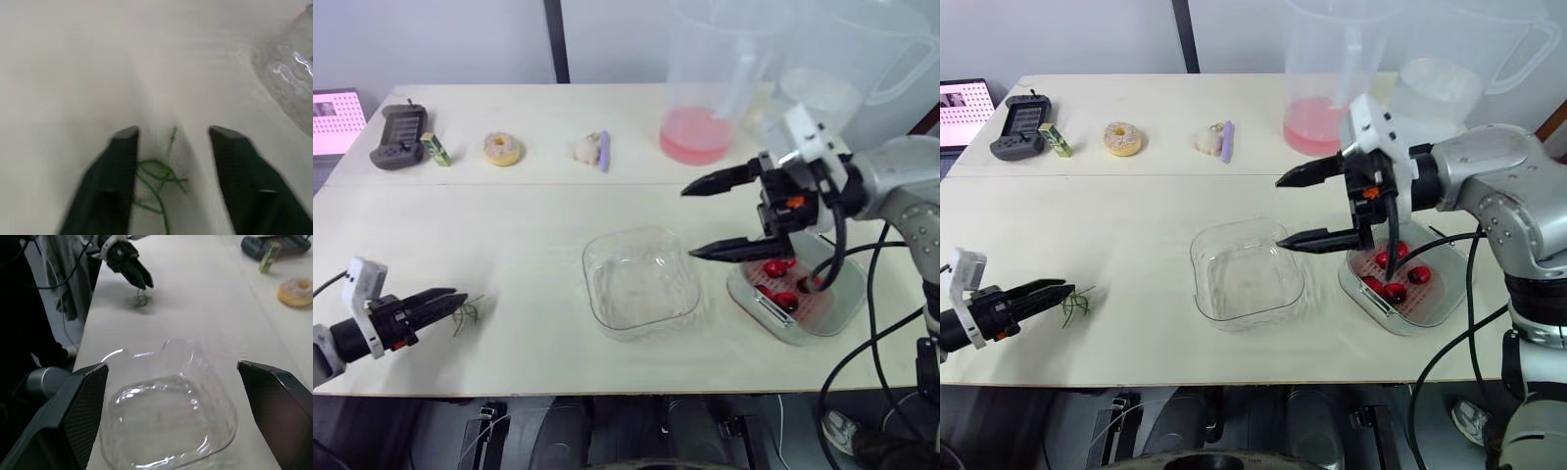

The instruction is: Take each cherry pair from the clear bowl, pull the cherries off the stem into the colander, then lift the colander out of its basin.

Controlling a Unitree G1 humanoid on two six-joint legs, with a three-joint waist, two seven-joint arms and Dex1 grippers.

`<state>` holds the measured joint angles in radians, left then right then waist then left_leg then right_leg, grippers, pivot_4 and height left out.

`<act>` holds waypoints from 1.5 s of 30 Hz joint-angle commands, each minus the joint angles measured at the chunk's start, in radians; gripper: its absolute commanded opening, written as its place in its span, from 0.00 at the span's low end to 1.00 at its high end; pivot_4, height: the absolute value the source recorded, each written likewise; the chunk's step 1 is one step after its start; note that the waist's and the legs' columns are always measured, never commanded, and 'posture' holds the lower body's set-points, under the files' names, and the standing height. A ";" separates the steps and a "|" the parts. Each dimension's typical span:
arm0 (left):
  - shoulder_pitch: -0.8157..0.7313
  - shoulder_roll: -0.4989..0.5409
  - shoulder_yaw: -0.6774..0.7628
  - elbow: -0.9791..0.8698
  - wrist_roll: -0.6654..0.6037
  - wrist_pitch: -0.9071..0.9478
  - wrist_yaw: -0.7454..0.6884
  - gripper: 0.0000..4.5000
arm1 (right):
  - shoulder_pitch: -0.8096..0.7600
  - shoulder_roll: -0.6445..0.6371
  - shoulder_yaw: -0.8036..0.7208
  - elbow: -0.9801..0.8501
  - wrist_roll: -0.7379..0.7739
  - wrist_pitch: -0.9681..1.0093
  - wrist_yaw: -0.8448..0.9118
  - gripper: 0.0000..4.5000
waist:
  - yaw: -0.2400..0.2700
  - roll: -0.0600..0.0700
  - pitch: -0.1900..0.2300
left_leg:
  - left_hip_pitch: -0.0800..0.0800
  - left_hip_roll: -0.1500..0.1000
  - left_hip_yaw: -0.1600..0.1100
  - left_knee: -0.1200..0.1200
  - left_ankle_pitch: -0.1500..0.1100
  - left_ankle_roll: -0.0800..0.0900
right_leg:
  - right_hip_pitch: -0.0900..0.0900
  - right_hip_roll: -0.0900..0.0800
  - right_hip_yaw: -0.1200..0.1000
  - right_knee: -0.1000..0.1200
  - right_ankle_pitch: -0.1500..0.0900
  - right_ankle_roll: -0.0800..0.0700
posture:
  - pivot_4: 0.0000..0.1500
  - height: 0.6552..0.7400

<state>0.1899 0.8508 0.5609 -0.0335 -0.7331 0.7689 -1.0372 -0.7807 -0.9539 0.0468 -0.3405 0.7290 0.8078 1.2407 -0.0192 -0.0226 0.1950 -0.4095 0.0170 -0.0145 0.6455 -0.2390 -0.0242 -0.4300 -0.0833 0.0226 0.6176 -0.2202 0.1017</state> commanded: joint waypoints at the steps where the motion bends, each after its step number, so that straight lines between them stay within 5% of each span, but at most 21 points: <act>1: -0.024 0.008 0.076 0.053 -0.039 0.016 0.007 0.99 | 0.011 -0.013 -0.027 -0.028 -0.005 -0.018 0.001 1.00 | 0.002 0.000 0.000 | 0.000 0.000 0.000 0.000 0.000 0.000 | 0.000 0.000 0.000 0.001 0.000 0.000 | 1.00 1.00; 9: -0.054 0.050 0.134 0.123 -0.042 -0.001 -0.015 0.99 | 0.060 -0.039 -0.059 -0.020 -0.006 -0.039 0.030 1.00 | 0.004 0.000 0.000 | 0.000 0.001 0.000 0.000 0.000 0.000 | 0.000 0.000 0.000 0.000 0.000 0.000 | 1.00 1.00; 15: -0.111 0.107 0.109 -0.113 -0.170 0.096 -0.062 0.99 | 0.063 -0.081 -0.085 -0.042 0.023 0.052 -0.014 1.00 | 0.007 -0.001 0.000 | 0.000 0.001 0.000 0.000 0.000 0.000 | 0.000 -0.002 0.000 -0.001 0.000 -0.001 | 1.00 1.00; 18: -0.332 0.153 -0.056 -0.215 -0.171 0.056 -0.087 0.99 | 0.095 -0.116 -0.126 -0.082 0.027 0.090 -0.056 1.00 | 0.021 0.000 0.000 | -0.001 -0.001 0.001 0.000 0.000 0.000 | 0.000 -0.003 -0.001 -0.001 0.000 -0.001 | 1.00 1.00; 26: -0.747 0.074 -0.383 -0.251 -0.125 0.016 -0.120 0.99 | 0.267 -0.154 -0.267 -0.199 0.012 0.169 -0.254 1.00 | 0.019 0.000 0.000 | -0.001 -0.001 0.005 0.001 0.000 0.000 | 0.001 -0.001 0.001 -0.002 0.001 0.000 | 1.00 1.00; 33: -0.996 -0.031 -0.620 -0.161 -0.018 -0.034 -0.232 0.99 | 0.601 -0.144 -0.663 -0.388 -0.001 0.371 -0.409 1.00 | 0.028 0.000 0.000 | -0.001 0.000 0.003 0.002 0.000 0.000 | 0.002 0.002 0.001 0.000 0.000 0.002 | 1.00 1.00; 41: -1.141 -0.175 -0.715 0.027 0.082 -0.142 -0.349 0.99 | 1.122 0.096 -1.228 -0.572 -0.037 0.510 -0.371 1.00 | 0.033 -0.001 -0.001 | -0.002 -0.001 0.001 0.003 0.000 0.001 | 0.004 0.002 0.001 -0.001 -0.001 0.004 | 1.00 1.00; 45: -1.165 -0.220 -0.715 0.088 0.115 -0.188 -0.370 0.99 | 1.293 0.213 -1.396 -0.656 0.003 0.505 -0.335 1.00 | 0.024 -0.001 -0.001 | 0.000 -0.001 0.001 0.003 0.000 0.001 | 0.005 0.003 0.001 -0.001 -0.001 0.004 | 1.00 1.00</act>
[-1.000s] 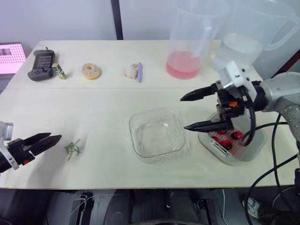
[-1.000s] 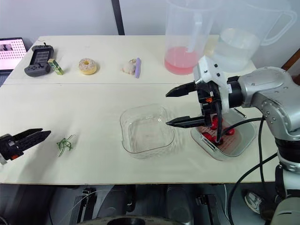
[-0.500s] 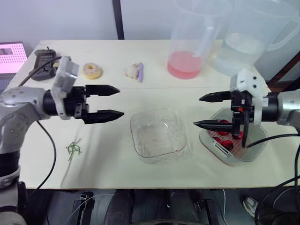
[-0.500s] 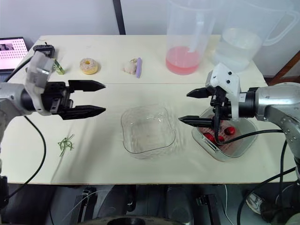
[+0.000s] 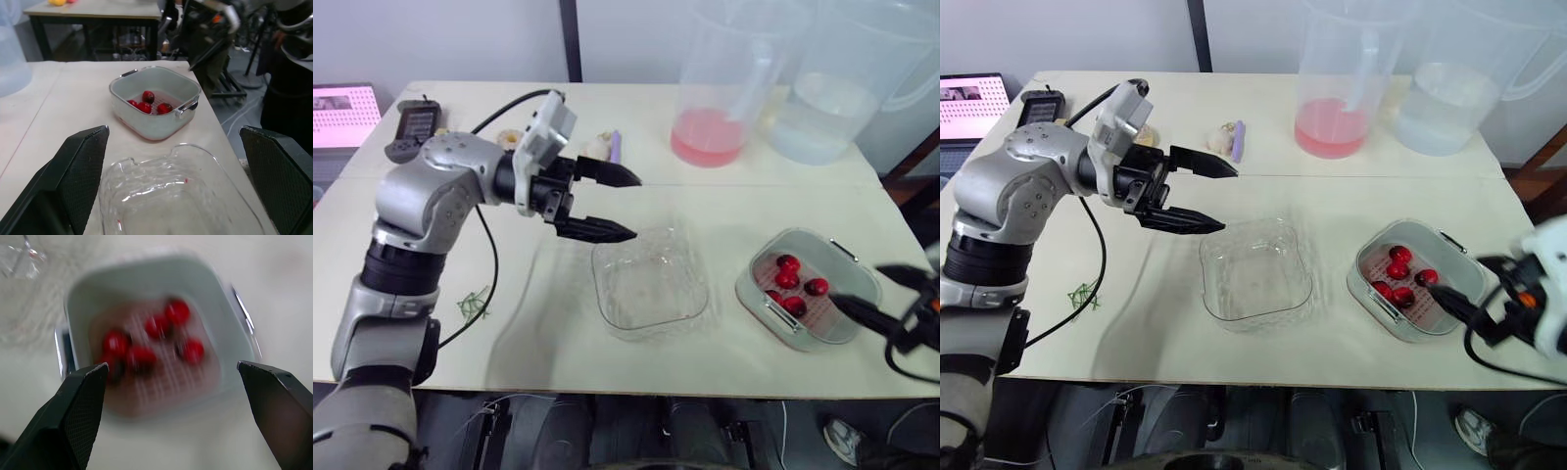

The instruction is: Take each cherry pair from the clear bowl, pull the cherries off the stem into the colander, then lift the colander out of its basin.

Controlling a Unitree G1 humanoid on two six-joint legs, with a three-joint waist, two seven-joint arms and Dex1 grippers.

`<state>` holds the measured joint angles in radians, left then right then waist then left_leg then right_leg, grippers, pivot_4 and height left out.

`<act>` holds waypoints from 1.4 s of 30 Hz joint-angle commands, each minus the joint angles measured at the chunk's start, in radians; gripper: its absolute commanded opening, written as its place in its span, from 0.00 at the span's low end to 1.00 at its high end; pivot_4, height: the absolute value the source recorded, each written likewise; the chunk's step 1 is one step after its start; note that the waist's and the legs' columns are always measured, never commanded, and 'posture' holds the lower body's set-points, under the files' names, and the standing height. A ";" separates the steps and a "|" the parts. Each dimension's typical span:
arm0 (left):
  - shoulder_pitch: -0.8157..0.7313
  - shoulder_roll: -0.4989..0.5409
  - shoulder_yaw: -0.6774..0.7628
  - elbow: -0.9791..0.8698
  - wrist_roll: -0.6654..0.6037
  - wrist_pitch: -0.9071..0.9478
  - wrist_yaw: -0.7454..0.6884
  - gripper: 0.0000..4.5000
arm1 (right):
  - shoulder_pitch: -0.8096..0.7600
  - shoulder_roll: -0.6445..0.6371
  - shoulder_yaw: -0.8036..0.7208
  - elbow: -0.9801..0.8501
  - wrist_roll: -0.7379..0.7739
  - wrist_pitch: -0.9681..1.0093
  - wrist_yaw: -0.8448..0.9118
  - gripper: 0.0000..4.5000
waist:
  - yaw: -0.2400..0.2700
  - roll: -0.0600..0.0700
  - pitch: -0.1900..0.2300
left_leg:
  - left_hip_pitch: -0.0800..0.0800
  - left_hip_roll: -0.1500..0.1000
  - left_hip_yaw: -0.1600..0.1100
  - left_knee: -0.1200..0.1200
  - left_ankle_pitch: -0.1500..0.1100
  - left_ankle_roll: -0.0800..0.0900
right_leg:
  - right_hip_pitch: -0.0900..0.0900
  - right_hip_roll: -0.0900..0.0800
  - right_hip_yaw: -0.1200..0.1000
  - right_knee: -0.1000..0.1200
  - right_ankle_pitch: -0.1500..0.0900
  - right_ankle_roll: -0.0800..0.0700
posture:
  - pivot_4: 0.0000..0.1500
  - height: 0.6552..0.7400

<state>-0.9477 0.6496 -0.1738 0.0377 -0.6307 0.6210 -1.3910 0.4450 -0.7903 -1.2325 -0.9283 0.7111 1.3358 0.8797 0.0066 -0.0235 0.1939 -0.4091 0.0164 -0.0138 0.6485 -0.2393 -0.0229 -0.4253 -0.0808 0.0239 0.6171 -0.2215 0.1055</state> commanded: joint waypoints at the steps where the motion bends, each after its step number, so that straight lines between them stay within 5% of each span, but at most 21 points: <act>1: -0.031 -0.029 0.024 0.023 0.013 -0.041 -0.018 0.99 | 0.099 0.074 -0.140 -0.082 0.022 -0.040 0.027 1.00 | -0.001 0.000 0.000 | 0.001 0.000 0.000 0.000 0.000 0.000 | 0.000 0.000 0.000 0.000 -0.001 0.001 | 1.00 1.00; 8: -0.029 -0.027 0.029 0.067 0.047 -0.076 -0.066 0.99 | 0.279 0.161 -0.236 -0.107 0.070 -0.141 0.050 1.00 | -0.002 0.000 0.000 | 0.000 0.001 0.000 0.000 0.000 0.000 | 0.001 0.000 0.000 -0.001 -0.002 0.002 | 1.00 1.00; 13: 0.014 -0.041 0.045 0.080 0.061 -0.113 -0.052 0.99 | 0.122 -0.093 -0.188 -0.107 0.278 -0.090 -0.053 1.00 | -0.010 0.001 -0.001 | 0.001 0.001 0.001 0.001 0.000 0.000 | 0.001 -0.001 0.000 -0.001 -0.001 0.001 | 1.00 1.00; 20: 0.137 -0.028 0.052 -0.001 0.088 -0.135 -0.015 0.99 | -0.136 -0.572 0.134 0.139 0.666 0.100 -0.396 1.00 | -0.015 -0.001 0.000 | -0.001 0.001 -0.001 -0.002 0.000 0.000 | 0.001 0.000 -0.001 -0.002 0.001 -0.002 | 1.00 1.00; 24: 0.193 -0.017 0.076 -0.068 0.062 -0.089 0.023 0.99 | -0.188 -0.727 0.353 0.232 0.819 0.085 -0.643 1.00 | -0.009 -0.001 0.000 | -0.002 0.000 -0.001 0.000 0.000 0.000 | 0.001 -0.001 0.000 -0.002 0.001 -0.002 | 1.00 1.00; 31: 0.275 0.011 0.111 -0.168 0.053 -0.052 0.098 0.99 | -0.255 -0.900 0.726 0.276 1.065 -0.174 -0.969 1.00 | -0.005 -0.001 0.000 | -0.002 0.000 -0.001 0.001 0.000 0.000 | 0.000 -0.001 0.000 -0.002 0.001 -0.002 | 1.00 1.00; 39: 0.302 0.028 0.125 -0.213 0.038 -0.032 0.138 0.99 | -0.367 -0.972 1.003 0.259 1.142 -0.362 -1.105 1.00 | 0.000 -0.001 0.000 | -0.002 0.000 0.000 0.000 0.000 0.000 | 0.000 -0.001 0.000 -0.003 0.000 -0.002 | 1.00 1.00; 42: 0.302 0.036 0.125 -0.219 0.029 -0.029 0.134 1.00 | -0.435 -0.955 1.095 0.247 1.131 -0.388 -1.123 0.80 | 0.002 -0.001 0.000 | -0.002 0.000 0.000 0.001 0.000 0.000 | 0.000 -0.001 0.000 -0.003 0.001 -0.002 | 1.00 1.00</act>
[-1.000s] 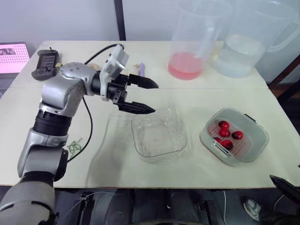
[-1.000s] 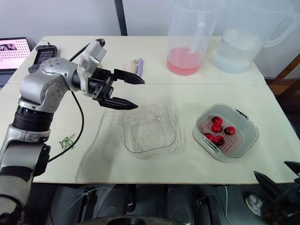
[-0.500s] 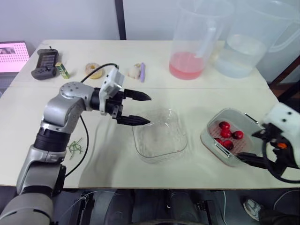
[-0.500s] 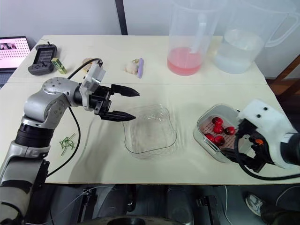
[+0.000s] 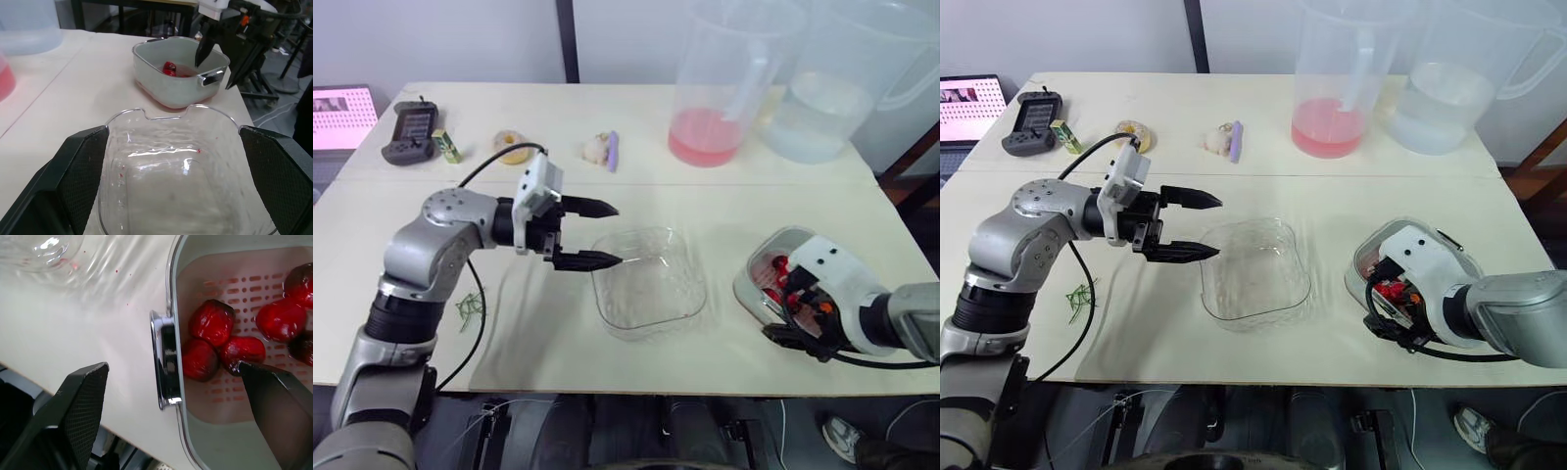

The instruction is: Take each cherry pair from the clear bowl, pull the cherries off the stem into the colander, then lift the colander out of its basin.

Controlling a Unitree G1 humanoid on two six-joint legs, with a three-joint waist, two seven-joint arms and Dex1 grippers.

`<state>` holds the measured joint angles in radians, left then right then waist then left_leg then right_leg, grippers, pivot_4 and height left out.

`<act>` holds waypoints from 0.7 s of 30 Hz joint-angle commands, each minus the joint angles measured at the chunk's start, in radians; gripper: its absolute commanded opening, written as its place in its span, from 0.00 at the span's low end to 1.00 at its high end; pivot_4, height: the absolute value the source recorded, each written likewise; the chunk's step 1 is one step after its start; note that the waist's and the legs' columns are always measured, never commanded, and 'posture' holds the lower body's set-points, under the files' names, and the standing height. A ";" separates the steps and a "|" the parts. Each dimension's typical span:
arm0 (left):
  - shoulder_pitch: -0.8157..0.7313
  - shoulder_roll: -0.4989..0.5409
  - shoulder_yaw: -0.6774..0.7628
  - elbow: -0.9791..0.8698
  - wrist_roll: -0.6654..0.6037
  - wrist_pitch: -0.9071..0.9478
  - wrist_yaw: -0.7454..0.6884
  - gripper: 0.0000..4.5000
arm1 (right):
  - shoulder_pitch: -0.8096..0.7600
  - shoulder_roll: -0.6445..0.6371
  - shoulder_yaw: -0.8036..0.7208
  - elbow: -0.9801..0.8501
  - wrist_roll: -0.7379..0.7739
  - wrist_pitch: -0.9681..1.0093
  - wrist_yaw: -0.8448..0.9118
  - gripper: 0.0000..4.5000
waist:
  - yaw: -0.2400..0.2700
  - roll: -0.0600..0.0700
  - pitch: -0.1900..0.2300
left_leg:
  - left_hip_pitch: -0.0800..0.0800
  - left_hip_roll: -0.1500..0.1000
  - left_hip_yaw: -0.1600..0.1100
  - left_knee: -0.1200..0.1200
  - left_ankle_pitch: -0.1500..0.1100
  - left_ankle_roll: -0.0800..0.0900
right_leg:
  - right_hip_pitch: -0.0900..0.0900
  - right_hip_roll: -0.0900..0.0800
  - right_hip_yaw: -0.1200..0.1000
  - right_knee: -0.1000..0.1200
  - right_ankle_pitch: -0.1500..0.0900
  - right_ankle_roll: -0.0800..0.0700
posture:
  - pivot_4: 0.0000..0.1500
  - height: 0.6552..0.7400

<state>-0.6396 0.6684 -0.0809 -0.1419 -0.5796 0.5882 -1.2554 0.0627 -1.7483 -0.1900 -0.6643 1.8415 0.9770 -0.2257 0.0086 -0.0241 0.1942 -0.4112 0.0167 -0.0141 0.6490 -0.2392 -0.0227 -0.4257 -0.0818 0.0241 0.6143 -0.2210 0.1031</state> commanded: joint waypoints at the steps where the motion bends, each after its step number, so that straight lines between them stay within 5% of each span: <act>1: -0.006 0.022 0.035 -0.041 -0.027 0.006 -0.008 1.00 | -0.082 0.012 0.084 -0.025 -0.015 -0.025 -0.017 0.69 | 0.001 0.000 0.000 | 0.000 0.000 0.000 0.000 0.000 0.000 | 0.000 0.000 0.000 0.000 0.000 0.000 | 1.00 1.00; 7: -0.020 0.032 0.041 -0.024 -0.032 -0.002 -0.022 1.00 | -0.283 0.119 0.249 -0.012 -0.029 0.049 -0.073 0.04 | -0.002 0.000 0.000 | 0.000 0.000 0.001 0.000 0.000 0.000 | -0.001 0.000 0.000 0.000 0.000 0.000 | 1.00 1.00; 21: -0.052 0.017 0.030 0.003 -0.032 0.001 -0.032 1.00 | -0.449 0.149 0.310 0.027 0.066 0.145 -0.134 0.04 | -0.020 -0.001 -0.001 | 0.000 0.001 0.001 -0.001 0.000 0.000 | -0.001 0.000 0.000 0.000 0.001 -0.001 | 1.00 1.00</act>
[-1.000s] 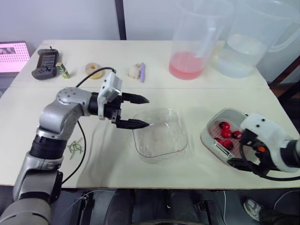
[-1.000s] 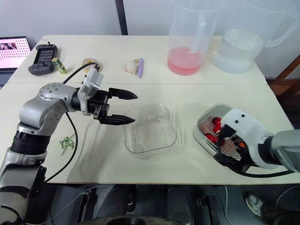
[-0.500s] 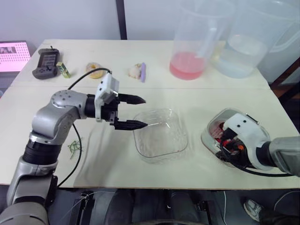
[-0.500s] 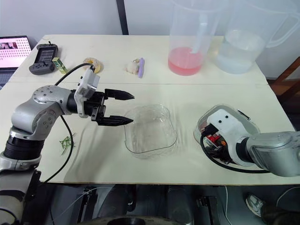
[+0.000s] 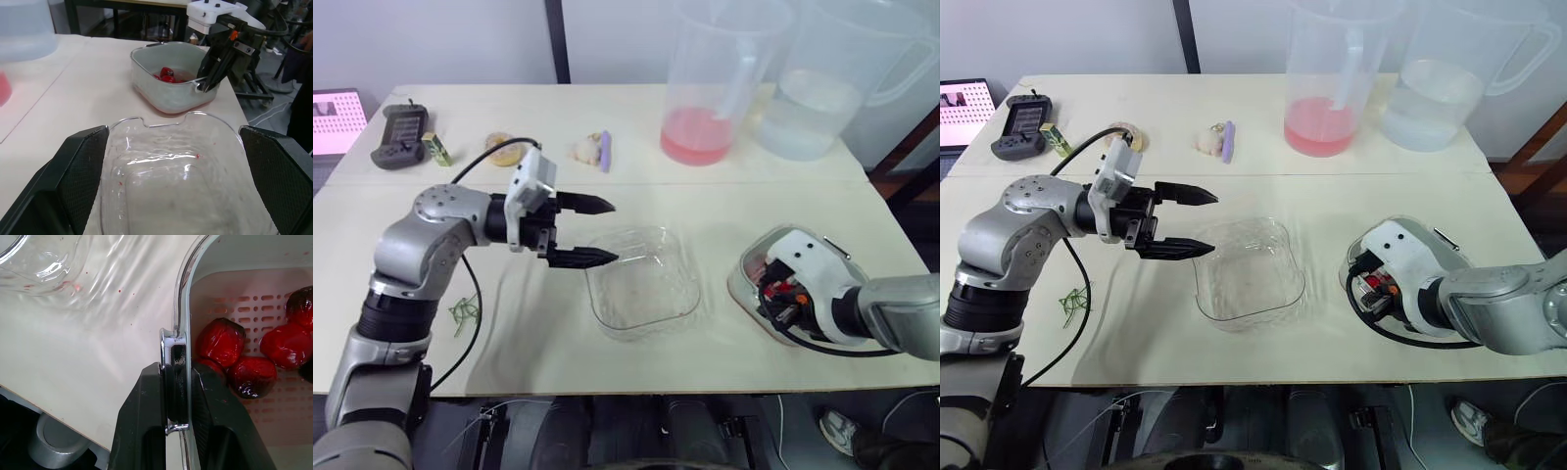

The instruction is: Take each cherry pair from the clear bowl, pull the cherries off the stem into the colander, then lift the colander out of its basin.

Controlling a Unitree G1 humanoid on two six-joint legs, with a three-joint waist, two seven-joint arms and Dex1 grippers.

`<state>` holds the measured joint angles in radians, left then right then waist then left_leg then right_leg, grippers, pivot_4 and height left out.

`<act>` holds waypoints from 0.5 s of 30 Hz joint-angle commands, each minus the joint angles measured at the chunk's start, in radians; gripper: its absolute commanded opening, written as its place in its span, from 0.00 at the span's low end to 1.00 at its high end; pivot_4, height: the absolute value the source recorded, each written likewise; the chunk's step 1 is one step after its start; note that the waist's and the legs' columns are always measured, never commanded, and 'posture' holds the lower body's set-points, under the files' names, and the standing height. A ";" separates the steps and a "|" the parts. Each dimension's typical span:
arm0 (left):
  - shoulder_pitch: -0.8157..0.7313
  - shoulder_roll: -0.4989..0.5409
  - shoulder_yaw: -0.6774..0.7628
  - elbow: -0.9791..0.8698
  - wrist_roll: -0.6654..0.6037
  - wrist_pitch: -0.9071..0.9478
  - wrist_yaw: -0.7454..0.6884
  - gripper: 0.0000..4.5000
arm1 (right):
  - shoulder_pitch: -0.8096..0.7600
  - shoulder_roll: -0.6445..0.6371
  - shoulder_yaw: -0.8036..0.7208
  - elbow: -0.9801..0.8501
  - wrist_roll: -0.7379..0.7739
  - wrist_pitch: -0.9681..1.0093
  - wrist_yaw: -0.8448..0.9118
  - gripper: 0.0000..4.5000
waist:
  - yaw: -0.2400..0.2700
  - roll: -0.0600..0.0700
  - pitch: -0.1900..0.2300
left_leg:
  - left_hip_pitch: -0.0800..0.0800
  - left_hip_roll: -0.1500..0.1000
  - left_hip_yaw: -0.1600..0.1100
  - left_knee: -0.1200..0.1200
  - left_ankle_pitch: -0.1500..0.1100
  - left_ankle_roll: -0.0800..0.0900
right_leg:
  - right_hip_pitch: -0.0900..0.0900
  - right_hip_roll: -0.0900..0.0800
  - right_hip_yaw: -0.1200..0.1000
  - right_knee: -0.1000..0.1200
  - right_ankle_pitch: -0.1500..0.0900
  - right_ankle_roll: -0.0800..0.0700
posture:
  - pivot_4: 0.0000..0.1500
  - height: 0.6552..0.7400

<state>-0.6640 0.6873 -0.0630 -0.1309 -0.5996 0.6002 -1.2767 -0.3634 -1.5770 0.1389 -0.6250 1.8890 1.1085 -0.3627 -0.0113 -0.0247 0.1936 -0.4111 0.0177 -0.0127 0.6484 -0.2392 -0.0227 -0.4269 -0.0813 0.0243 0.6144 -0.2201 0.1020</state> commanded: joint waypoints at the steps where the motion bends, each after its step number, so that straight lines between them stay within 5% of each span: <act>1: -0.032 -0.004 0.013 -0.004 -0.015 -0.009 -0.012 1.00 | -0.027 -0.032 -0.027 -0.015 0.025 0.015 0.008 0.04 | 0.000 0.000 0.000 | 0.000 0.000 0.000 0.000 0.000 0.000 | 0.000 0.000 0.000 0.000 0.000 0.000 | 1.00 1.00; 15: -0.059 -0.063 -0.029 0.062 0.043 -0.115 -0.061 1.00 | -0.004 -0.215 -0.306 0.005 0.068 0.058 0.213 0.04 | 0.002 0.002 0.001 | -0.001 0.000 0.001 0.000 0.000 0.000 | -0.001 0.000 0.000 0.000 0.000 0.000 | 1.00 1.00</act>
<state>-0.7054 0.6249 -0.0957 -0.0660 -0.5660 0.5105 -1.3306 -0.3461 -1.7821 -0.0987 -0.6125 1.9662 1.1671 -0.1683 -0.0096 -0.0226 0.1947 -0.4118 0.0177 -0.0117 0.6484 -0.2392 -0.0227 -0.4278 -0.0818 0.0248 0.6142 -0.2202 0.1020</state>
